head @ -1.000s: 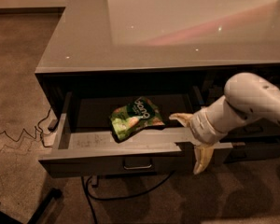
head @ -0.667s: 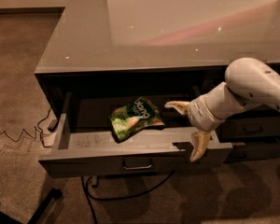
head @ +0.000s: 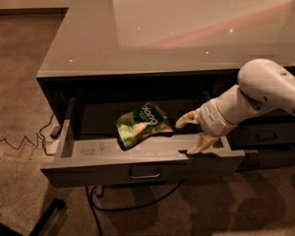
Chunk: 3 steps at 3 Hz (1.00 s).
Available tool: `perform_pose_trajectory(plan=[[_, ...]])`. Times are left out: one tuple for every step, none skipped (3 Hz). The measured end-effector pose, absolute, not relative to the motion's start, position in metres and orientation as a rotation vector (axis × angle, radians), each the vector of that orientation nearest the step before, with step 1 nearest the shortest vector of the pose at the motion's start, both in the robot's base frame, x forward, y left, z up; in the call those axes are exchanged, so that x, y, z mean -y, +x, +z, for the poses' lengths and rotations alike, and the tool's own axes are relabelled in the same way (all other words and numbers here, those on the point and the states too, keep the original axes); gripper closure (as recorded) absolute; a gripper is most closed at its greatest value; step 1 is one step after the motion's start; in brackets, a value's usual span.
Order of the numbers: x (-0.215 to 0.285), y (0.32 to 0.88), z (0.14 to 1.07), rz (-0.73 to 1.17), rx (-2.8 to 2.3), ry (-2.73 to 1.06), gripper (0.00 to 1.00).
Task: Open top drawer
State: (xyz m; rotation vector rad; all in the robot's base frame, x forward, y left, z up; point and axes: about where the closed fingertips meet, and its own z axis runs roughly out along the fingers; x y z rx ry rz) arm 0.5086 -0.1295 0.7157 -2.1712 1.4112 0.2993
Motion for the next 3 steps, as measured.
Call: perform_pose_trajectory(plan=[[0.1295,0.5086,0.7157,0.299,-1.411,-2.171,0.64],[0.1295,0.5086,0.7157,0.299,-1.411,-2.171,0.87],[0.1295,0.5086,0.7157,0.299,-1.411,-2.171,1.0]])
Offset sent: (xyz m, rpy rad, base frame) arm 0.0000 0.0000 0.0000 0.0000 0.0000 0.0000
